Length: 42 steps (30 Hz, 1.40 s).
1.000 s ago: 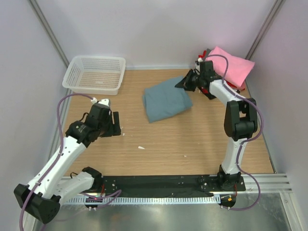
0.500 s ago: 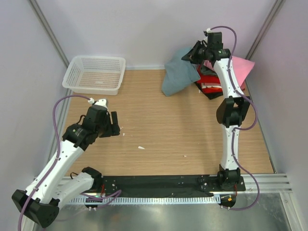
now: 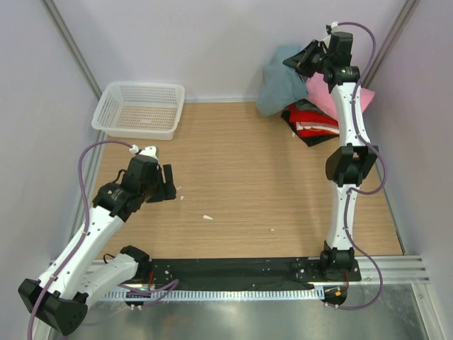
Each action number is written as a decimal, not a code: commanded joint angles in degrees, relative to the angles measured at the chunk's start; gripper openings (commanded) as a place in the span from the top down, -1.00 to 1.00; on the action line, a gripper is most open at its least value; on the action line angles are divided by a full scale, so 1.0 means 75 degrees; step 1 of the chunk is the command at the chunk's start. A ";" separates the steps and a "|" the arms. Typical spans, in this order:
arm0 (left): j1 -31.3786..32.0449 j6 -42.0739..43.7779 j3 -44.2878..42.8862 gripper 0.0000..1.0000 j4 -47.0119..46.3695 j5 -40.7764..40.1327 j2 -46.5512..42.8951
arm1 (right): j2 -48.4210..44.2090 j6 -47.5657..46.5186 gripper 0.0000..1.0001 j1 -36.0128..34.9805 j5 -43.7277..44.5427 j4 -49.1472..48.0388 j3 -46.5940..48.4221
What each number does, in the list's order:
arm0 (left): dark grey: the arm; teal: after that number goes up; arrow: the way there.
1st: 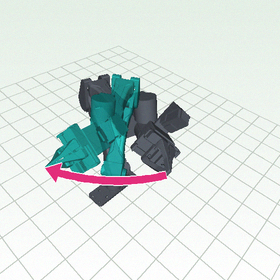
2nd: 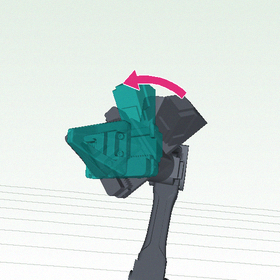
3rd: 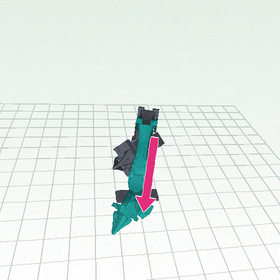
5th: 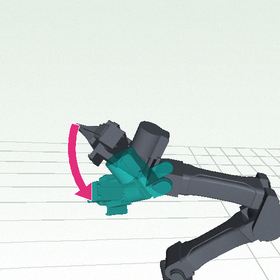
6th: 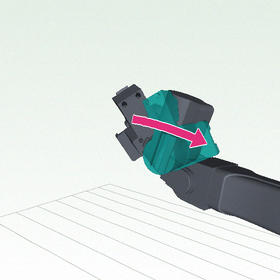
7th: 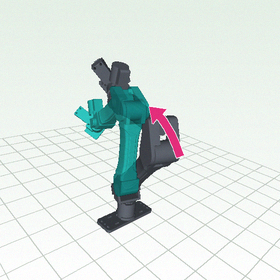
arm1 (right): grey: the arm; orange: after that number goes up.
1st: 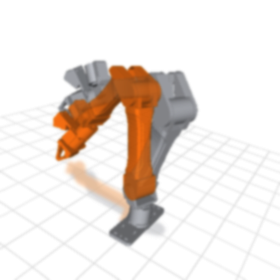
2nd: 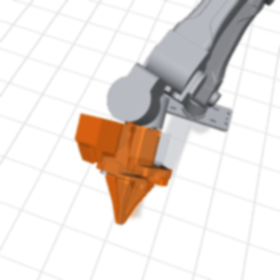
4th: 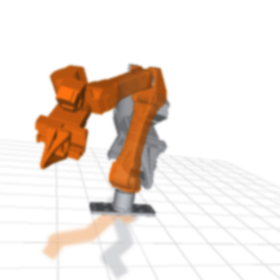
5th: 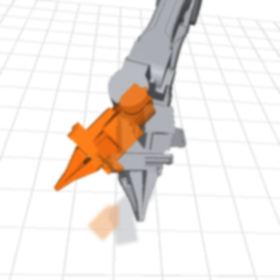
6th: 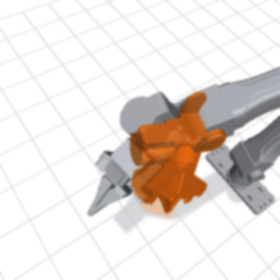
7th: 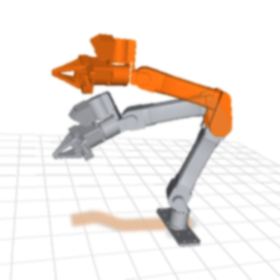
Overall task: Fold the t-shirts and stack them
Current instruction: Neatly place the folded tshirt to the corner
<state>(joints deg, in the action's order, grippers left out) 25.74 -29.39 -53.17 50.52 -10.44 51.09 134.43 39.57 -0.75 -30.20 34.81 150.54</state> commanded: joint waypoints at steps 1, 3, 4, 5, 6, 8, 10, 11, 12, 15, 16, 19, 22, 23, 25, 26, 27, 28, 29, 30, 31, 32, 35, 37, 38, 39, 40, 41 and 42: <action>-0.0045 0.0028 -0.0012 -0.41 -0.0268 0.0056 -0.0039 | -0.0510 0.0756 0.98 0.0216 -0.0567 -0.1523 0.0506; -0.0045 0.0028 -0.0013 -0.40 -0.0244 0.0044 -0.0050 | -0.0603 0.0876 0.97 0.0451 -0.0591 -0.1815 0.0600; -0.0045 0.0028 -0.0001 -0.40 -0.0267 0.0044 -0.0062 | -0.0662 0.0980 0.97 0.0557 -0.0591 -0.1910 0.0588; -0.0045 0.0028 0.0011 -0.41 -0.0291 0.0044 -0.0097 | -0.0720 0.1028 0.98 0.0755 -0.0591 -0.2003 0.0565; -0.0045 0.0028 0.0011 -0.41 -0.0291 0.0056 -0.0109 | -0.0849 0.1110 0.98 0.0884 -0.0614 -0.2178 0.0530; -0.0045 0.0028 0.0023 -0.41 -0.0303 0.0067 -0.0097 | -0.0943 0.1414 0.97 0.1258 -0.0754 -0.2518 0.0471; -0.0045 0.0028 0.0011 -0.41 -0.0291 0.0079 -0.0074 | -0.1060 0.1613 0.98 0.1517 -0.0976 -0.2811 0.0366; -0.0045 0.0028 0.0011 -0.40 -0.0291 0.0091 -0.0051 | -0.1084 0.1893 0.97 0.1693 -0.1071 -0.2975 0.0273; -0.0045 0.0028 0.0011 -0.40 -0.0291 0.0102 -0.0050 | -0.1108 0.2035 0.97 0.1996 -0.1222 -0.3325 0.0063; -0.0045 0.0028 0.0011 -0.40 -0.0303 0.0114 -0.0039 | -0.1213 0.2165 0.97 0.2664 -0.1633 -0.3597 -0.0616; -0.0045 0.0028 0.0022 -0.40 -0.0303 0.0126 -0.0039 | -0.1422 0.2142 0.97 0.2783 -0.1843 -0.3772 -0.1002; -0.0045 0.0028 0.0023 -0.40 -0.0314 0.0161 -0.0004 | -0.1996 0.2072 0.98 0.3217 -0.1868 -0.4569 -0.3180; -0.0045 0.0051 0.0023 -0.40 -0.0314 0.0185 0.0032 | -0.2058 0.2025 0.86 0.3487 -0.1892 -0.5355 -0.5057; -0.0045 0.0051 0.0023 -0.40 -0.0314 0.0196 0.0032 | -0.1953 0.1990 0.72 0.3522 -0.1996 -0.5309 -0.5420; -0.0045 0.0063 0.0034 -0.40 -0.0326 0.0219 0.0055 | -0.1672 0.1978 0.09 0.3674 -0.2045 -0.5146 -0.5714; -0.0033 0.0063 0.0023 -0.39 -0.0326 0.0220 0.0055 | -0.1647 0.1954 -0.08 0.3721 -0.1940 -0.5087 -0.5844; -0.0045 0.0063 0.0034 -0.39 -0.0326 0.0243 0.0090 | -0.1670 0.1815 -0.29 0.3803 -0.1823 -0.5075 -0.5961; -0.0045 0.0063 0.0034 -0.40 -0.0326 0.0255 0.0102 | -0.1682 0.1686 -0.37 0.3908 -0.1671 -0.4831 -0.6044; -0.0045 0.0074 0.0034 -0.39 -0.0303 0.0290 0.0125 | -0.1624 0.1487 -0.41 0.3967 -0.1379 -0.4689 -0.5975; -0.0045 0.0074 0.0023 -0.40 -0.0314 0.0302 0.0125 | -0.1577 0.1172 -0.44 0.4014 -0.1249 -0.4270 -0.5847; -0.0045 0.0086 0.0034 -0.39 -0.0326 0.0325 0.0137 | -0.1495 0.0983 -0.46 0.4049 -0.1155 -0.3698 -0.5474; -0.0045 0.0086 0.0034 -0.40 -0.0326 0.0348 0.0160 | -0.1355 0.0831 -0.50 0.4108 -0.0898 -0.3355 -0.5250; -0.0045 0.0086 0.0046 -0.39 -0.0338 0.0372 0.0161 | -0.1493 0.0209 -0.57 0.4155 -0.0162 -0.2381 -0.4744; -0.0045 0.0086 0.0034 -0.39 -0.0338 0.0372 0.0149 | -0.1681 -0.0304 -0.62 0.4144 0.0530 -0.1669 -0.4604; -0.0045 0.0086 0.0034 -0.39 -0.0338 0.0372 0.0149 | -0.1786 -0.0423 -0.67 0.4178 0.0940 -0.1374 -0.4545; -0.0033 0.0086 0.0046 -0.40 -0.0338 0.0384 0.0149 | -0.1985 -0.0494 -0.70 0.4202 0.1768 -0.1128 -0.4510; -0.0045 0.0086 0.0034 -0.40 -0.0338 0.0395 0.0137 | -0.2103 -0.0530 -0.74 0.4225 0.2089 -0.0824 -0.4544; -0.0045 0.0098 0.0046 -0.40 -0.0349 0.0407 0.0137 | -0.2208 -0.0507 -0.78 0.4260 0.2417 -0.0658 -0.4579; -0.0045 0.0098 0.0034 -0.41 -0.0350 0.0430 0.0126 | -0.2291 -0.0495 -0.82 0.4330 0.2792 -0.0494 -0.4591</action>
<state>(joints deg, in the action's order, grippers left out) 25.74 -29.39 -53.06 49.93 -8.12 52.38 124.20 38.48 28.36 -24.62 25.19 113.36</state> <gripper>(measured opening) 0.700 0.897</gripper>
